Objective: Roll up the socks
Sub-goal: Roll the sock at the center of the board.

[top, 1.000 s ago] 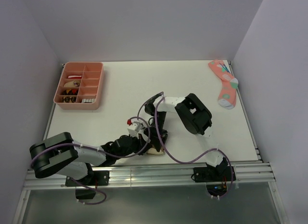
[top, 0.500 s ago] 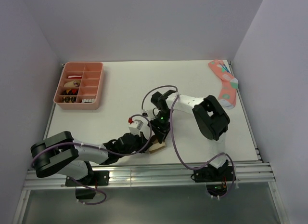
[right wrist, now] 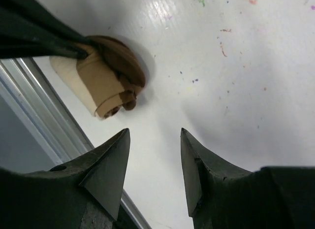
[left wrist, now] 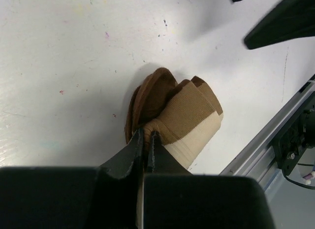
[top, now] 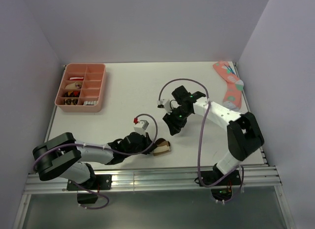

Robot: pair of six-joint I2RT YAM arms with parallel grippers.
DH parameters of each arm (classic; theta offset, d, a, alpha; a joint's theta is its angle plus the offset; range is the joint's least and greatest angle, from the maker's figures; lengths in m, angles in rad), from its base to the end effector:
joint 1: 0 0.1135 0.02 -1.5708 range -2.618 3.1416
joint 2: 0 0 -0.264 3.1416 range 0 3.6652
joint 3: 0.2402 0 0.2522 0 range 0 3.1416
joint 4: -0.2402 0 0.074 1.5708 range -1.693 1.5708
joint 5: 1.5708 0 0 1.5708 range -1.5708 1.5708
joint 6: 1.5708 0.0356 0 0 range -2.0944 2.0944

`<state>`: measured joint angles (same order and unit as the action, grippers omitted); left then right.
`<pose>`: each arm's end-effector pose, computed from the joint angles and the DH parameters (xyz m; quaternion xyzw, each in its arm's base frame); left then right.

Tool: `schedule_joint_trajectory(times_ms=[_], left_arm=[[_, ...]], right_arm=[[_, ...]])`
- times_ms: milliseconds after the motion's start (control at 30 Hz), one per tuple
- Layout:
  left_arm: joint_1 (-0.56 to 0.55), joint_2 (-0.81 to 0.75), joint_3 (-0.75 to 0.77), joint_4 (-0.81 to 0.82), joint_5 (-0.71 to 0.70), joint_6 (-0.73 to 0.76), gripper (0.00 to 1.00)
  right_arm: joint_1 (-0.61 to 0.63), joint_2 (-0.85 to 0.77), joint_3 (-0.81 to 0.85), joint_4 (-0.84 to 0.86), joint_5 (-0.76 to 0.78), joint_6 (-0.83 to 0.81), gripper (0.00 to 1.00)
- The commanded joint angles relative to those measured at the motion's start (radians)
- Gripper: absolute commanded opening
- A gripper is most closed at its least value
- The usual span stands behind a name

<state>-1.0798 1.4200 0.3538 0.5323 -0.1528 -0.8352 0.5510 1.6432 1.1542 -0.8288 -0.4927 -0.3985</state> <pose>0.1204 -0.2137 0.1335 0.0681 0.8642 -0.3659 0.3386 0.2552 0.1766 0.2127 -0.4671 0.8416 0.2505 0.1036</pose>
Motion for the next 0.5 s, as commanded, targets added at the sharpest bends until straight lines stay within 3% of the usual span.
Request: schedule_joint_trajectory(times_ms=[0, 333, 467], left_arm=[[0.020, 0.043, 0.005, -0.186, 0.050, 0.002, 0.00], [0.086, 0.077, 0.099, -0.305, 0.137, 0.007, 0.00], [0.098, 0.103, 0.149, -0.376, 0.160, 0.013, 0.00]], right_arm=[[-0.022, -0.124, -0.060, 0.063, 0.009, -0.095, 0.53], [-0.026, -0.503, -0.335, 0.229, -0.016, -0.263, 0.58], [-0.002, -0.543, -0.372, 0.241, -0.020, -0.310, 0.59]])
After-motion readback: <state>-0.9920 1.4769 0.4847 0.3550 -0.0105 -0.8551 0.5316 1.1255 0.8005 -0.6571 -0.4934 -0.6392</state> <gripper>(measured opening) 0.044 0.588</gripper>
